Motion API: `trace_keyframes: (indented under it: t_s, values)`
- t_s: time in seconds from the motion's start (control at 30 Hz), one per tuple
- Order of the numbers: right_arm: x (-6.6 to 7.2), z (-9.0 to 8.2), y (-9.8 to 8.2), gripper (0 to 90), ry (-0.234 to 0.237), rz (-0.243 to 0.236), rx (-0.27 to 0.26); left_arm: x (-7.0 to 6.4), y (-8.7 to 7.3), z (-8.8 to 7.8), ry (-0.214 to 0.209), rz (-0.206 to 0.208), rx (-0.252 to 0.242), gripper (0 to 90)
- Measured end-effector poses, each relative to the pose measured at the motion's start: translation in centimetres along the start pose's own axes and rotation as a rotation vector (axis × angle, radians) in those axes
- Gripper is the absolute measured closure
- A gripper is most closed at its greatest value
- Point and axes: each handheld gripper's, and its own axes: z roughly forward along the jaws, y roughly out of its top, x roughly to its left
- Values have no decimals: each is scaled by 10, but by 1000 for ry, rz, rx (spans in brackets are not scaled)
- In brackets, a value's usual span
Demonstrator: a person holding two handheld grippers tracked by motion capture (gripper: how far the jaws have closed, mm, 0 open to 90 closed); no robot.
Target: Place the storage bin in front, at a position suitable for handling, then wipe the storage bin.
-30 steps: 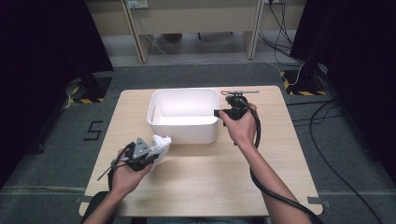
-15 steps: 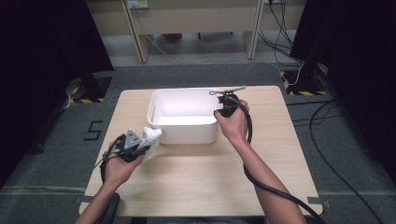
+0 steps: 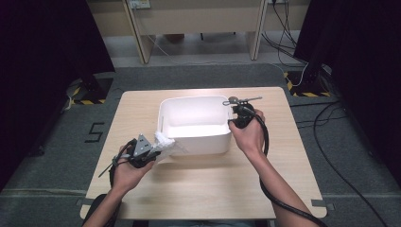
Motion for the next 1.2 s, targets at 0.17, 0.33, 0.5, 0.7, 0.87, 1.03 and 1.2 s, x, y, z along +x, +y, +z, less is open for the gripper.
trace_keyframes:
  t_s: [0.17, 0.33, 0.5, 0.7, 0.87, 1.03, 1.2]
  values:
    - [-4, -7, -13, 763, 27, 6, -31, -6, -4, 1, -23, -48, 2, 782]
    - [-9, -6, -17, 704, 59, -6, -59, -5, -10, 2, -39, -116, -9, 782]
    - [-12, -7, -20, 686, 78, -13, -86, -7, -11, 7, -54, -142, -3, 781]
    - [-15, -15, -23, 655, 89, 1, -115, -8, -9, 2, -59, -155, -15, 781]
    - [-16, -19, -28, 649, 104, 8, -119, -7, -13, -4, -53, -174, -20, 781]
    - [-16, -17, -27, 647, 112, -3, -124, -9, -16, -3, -53, -178, -10, 781]
    - [-14, -14, -26, 653, 125, -9, -122, -12, -15, -2, -66, -177, -7, 781]
